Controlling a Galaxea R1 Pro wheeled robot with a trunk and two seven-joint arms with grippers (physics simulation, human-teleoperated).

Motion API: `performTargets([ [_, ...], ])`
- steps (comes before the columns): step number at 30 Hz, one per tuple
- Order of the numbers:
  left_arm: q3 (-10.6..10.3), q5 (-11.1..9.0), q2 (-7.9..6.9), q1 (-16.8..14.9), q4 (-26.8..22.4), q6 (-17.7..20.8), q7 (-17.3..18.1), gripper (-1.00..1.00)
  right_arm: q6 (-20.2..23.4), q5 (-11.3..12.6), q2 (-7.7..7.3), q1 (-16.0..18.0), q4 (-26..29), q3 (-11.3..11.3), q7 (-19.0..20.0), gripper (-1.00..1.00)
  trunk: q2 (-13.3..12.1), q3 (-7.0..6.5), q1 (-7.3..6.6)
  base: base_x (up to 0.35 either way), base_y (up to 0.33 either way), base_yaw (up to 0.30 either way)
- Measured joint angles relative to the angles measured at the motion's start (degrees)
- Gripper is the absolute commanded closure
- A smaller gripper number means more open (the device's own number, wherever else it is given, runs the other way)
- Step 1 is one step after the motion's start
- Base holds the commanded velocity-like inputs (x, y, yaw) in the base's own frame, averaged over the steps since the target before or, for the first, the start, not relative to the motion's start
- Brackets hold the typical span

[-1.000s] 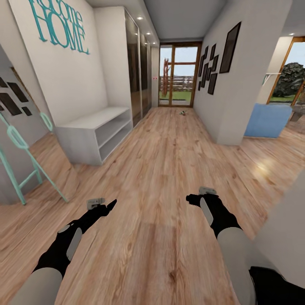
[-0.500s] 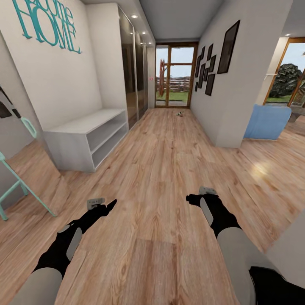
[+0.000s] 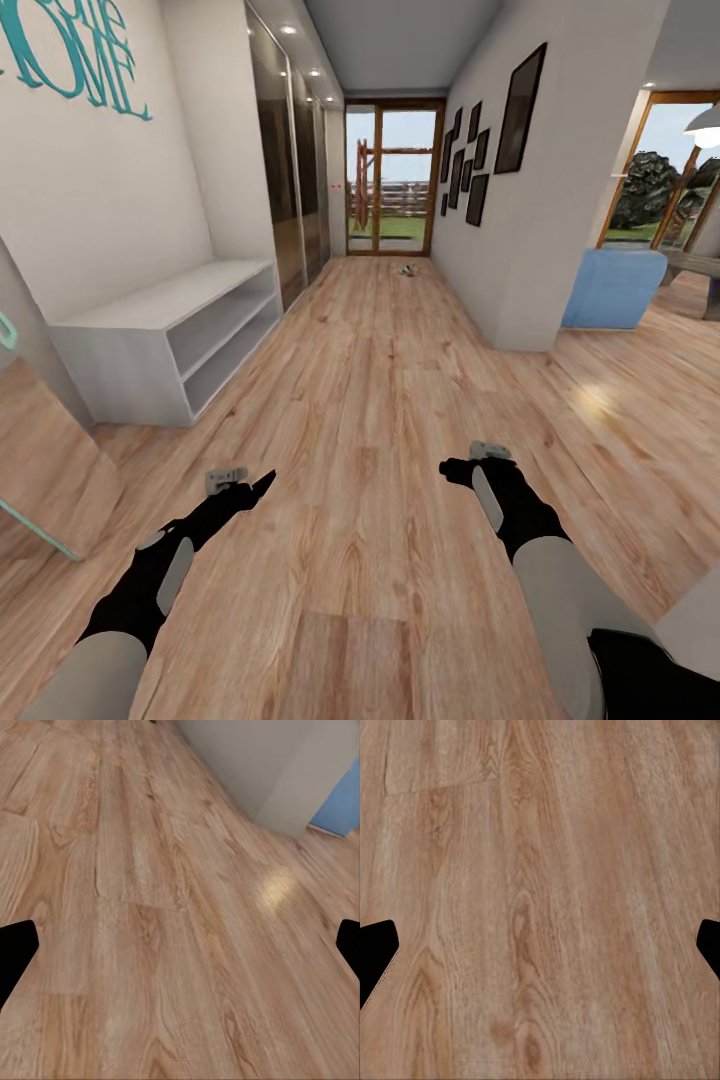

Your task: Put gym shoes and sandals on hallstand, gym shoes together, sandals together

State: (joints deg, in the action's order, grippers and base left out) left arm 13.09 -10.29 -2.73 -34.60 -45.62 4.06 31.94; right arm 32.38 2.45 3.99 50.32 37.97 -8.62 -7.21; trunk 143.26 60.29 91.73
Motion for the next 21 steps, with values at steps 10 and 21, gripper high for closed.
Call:
performTargets([
  [10,0.0,0.0,0.00,0.0,0.0,0.0,0.0,-1.00,0.0,0.0,0.00,0.0,0.0,0.0,0.0,-1.00,0.0,0.00,0.00,0.349,0.000,-0.002],
  [21,-0.1,-0.1,0.00,0.0,0.0,0.0,0.0,-1.00,0.0,0.0,0.00,0.0,0.0,0.0,0.0,-1.00,0.0,0.00,0.00,0.349,0.000,0.000],
])
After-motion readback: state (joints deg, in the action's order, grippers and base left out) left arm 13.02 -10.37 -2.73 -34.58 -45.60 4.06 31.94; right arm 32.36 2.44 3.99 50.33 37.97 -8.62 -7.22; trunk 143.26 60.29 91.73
